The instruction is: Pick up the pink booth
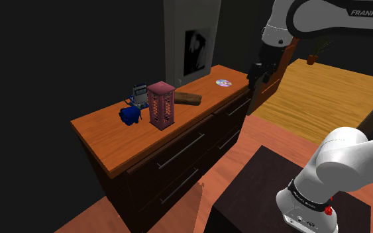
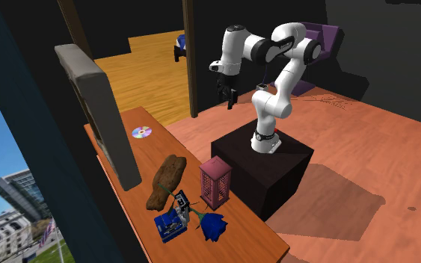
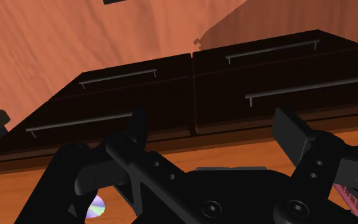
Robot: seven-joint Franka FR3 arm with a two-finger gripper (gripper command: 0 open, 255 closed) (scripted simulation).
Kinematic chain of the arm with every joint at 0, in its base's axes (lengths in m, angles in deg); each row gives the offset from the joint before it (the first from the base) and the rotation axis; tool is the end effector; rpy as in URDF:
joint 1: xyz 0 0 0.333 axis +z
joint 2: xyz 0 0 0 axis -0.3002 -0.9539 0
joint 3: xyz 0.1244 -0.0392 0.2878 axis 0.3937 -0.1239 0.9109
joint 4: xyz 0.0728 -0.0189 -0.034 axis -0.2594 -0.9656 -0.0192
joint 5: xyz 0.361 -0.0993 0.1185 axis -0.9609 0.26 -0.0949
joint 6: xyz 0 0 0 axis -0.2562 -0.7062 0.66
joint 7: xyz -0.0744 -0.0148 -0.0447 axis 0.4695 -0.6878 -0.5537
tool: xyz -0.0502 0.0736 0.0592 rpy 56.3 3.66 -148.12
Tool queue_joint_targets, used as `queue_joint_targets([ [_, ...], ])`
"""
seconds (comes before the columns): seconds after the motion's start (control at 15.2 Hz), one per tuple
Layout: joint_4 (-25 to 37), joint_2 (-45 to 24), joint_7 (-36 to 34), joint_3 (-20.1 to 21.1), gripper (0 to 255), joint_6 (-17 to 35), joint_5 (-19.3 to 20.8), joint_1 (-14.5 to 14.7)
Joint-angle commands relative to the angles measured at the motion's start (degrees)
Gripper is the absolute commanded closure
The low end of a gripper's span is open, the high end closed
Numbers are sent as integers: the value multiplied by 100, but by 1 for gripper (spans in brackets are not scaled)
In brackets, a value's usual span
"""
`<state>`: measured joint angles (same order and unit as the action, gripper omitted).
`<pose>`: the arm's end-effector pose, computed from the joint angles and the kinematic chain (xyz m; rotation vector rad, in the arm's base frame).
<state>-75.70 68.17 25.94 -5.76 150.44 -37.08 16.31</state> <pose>0.3207 -0.0379 0.5850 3.0702 -0.2769 0.0989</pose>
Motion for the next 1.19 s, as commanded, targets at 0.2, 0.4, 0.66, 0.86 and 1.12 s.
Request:
queue_joint_targets([
  [0.2, 391, -600, -354, 145, 0, 63, -346, 101],
  [0.4, 838, -1212, -679, 265, 0, 105, -670, 193],
  [0.66, 1521, -2040, -1076, 389, 0, 121, -1070, 299],
  [0.86, 2101, -2670, -1353, 459, 0, 96, -1349, 369],
  [1.12, 2975, -3530, -1705, 531, 0, 6, -1700, 448],
])
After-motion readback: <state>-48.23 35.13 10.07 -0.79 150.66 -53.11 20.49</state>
